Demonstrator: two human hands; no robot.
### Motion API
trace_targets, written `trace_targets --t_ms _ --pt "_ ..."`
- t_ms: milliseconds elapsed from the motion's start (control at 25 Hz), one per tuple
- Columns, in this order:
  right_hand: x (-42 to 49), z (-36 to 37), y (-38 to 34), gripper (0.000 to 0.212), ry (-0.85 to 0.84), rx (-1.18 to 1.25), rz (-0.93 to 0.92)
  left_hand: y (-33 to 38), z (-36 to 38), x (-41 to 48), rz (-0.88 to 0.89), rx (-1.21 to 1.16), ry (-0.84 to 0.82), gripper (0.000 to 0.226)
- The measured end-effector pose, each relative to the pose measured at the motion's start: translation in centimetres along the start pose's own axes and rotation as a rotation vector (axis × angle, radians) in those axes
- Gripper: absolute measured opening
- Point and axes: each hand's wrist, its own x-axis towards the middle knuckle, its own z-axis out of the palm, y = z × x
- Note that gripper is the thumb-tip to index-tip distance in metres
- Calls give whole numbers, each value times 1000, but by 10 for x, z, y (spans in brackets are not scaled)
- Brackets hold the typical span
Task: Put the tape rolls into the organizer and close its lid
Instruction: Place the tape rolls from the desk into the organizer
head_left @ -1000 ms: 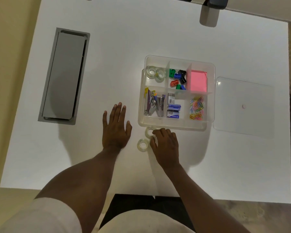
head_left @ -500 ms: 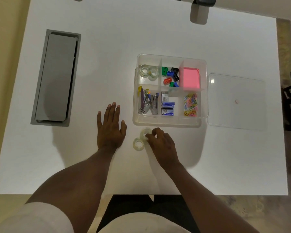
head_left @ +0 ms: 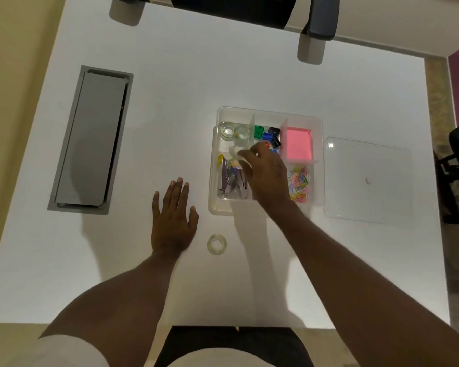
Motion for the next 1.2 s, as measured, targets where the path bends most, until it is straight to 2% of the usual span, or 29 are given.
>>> trace_targets --t_ms 80,240,320,440,720,840,1040,1200 --pt "31 -1 5 19 -33 -77 -1 1 1 -1 3 -10 0 68" --pt "79 11 11 22 -332 -287 32 0 0 1 3 -17 -7 67" --pt "91 17 9 19 -403 -349 -9 0 -1 1 0 -10 -13 67" --pt "99 25 5 18 -451 -398 -71 -1 -2 2 -6 -11 -28 67" --pt "101 37 3 21 -503 -286 -48 -1 -4 4 -14 -25 -32 67" --pt "97 37 3 21 -471 -267 -52 1 -4 5 -17 -22 -42 67" --pt "68 29 -18 8 -150 -185 -68 -4 -2 5 -24 2 -47 67" --pt "22 28 -31 6 -50 -48 -61 -3 -1 6 -15 -2 -36 67"
